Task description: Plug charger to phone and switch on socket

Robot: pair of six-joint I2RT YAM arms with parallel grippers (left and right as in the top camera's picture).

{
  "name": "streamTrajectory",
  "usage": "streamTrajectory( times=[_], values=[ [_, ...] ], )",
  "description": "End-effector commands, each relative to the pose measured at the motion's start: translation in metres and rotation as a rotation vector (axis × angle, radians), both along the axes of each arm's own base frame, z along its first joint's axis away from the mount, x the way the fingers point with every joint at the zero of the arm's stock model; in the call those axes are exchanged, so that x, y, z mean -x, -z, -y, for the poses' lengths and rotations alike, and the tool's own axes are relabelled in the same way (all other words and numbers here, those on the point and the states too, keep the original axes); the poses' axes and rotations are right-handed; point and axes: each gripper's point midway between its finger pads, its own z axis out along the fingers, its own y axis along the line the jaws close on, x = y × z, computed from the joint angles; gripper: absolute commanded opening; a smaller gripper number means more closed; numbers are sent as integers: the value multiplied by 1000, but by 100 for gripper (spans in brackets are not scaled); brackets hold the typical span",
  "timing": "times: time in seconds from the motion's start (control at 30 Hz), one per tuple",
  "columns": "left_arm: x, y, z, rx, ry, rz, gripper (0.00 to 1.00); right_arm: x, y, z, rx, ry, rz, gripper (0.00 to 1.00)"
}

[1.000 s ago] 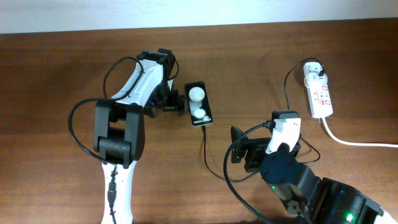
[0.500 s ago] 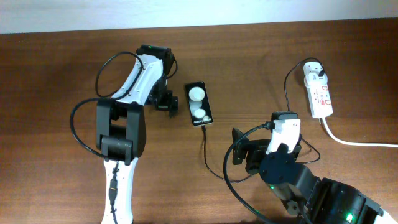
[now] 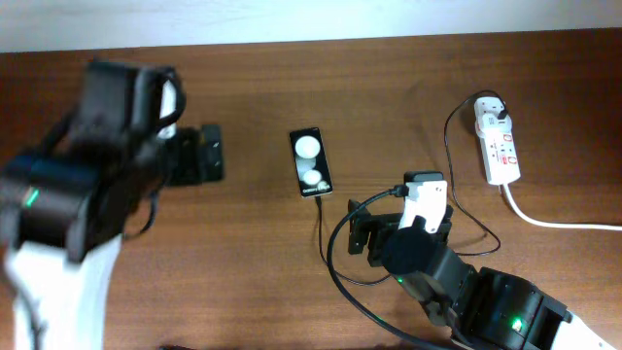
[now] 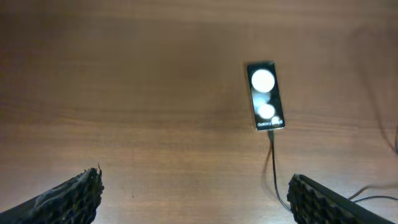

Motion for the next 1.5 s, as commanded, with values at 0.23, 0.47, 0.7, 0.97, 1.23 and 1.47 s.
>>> streamTrajectory(
  times=[0.23, 0.47, 0.7, 0.97, 1.23, 1.47],
  values=[
    [150, -13, -65, 86, -178, 409, 99, 4, 2, -6, -23, -36, -30, 99],
    [115, 96, -42, 105, -121, 294, 99, 9, 12, 1, 26, -35, -64, 99],
    [107, 74, -54, 89, -176, 433, 99, 12, 18, 5, 58, -34, -87, 99],
    [156, 43, -73, 143, -199, 679, 99, 12, 18, 5, 57, -34, -86, 99],
    [130, 49, -66, 158, -200, 721, 99, 14, 19, 3, 51, -48, -97, 99],
    [76, 102, -47, 181, -175, 732, 99, 17, 25, 8, 80, -47, -117, 99]
  ],
)
